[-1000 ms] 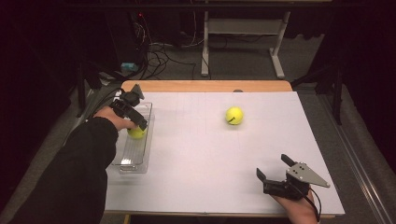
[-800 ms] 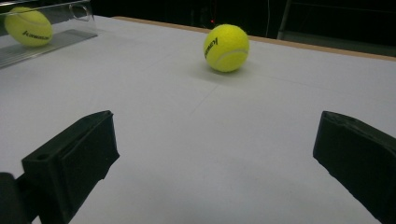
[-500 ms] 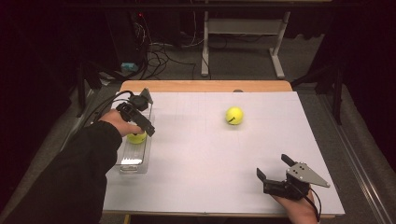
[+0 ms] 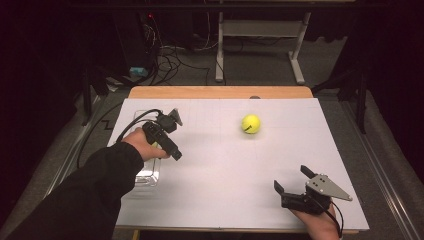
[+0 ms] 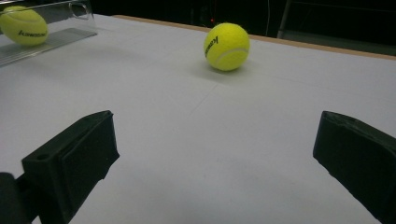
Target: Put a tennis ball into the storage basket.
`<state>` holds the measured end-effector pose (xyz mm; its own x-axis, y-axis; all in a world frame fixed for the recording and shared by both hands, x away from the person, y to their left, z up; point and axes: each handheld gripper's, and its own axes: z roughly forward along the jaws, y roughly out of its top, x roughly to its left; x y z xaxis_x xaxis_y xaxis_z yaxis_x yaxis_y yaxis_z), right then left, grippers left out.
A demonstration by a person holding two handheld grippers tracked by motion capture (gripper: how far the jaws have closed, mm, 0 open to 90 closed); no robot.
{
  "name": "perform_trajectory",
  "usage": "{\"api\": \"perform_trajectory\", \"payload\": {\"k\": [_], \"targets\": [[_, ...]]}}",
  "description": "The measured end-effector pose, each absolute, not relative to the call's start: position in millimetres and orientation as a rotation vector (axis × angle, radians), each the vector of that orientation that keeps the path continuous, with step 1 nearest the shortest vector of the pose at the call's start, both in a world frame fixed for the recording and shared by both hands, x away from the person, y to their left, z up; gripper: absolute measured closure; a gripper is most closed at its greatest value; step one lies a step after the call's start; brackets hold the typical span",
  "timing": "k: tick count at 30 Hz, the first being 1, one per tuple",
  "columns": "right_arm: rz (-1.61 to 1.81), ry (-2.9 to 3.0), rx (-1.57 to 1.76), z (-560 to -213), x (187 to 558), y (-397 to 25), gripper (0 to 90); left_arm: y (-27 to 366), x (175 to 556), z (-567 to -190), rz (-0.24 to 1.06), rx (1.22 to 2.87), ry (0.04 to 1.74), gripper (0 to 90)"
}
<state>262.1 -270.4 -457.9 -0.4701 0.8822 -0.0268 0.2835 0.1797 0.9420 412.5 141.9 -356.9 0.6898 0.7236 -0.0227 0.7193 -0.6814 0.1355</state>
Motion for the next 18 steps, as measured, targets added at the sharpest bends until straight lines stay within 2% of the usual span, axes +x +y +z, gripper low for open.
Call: {"api": "perform_trajectory", "payload": {"k": [18], "targets": [[1.283,1.873,1.088,-459.2,263.3,-269.2,0.0,93.8,368.6,-380.1,0.014,2.770,1.025,0.8]]}}
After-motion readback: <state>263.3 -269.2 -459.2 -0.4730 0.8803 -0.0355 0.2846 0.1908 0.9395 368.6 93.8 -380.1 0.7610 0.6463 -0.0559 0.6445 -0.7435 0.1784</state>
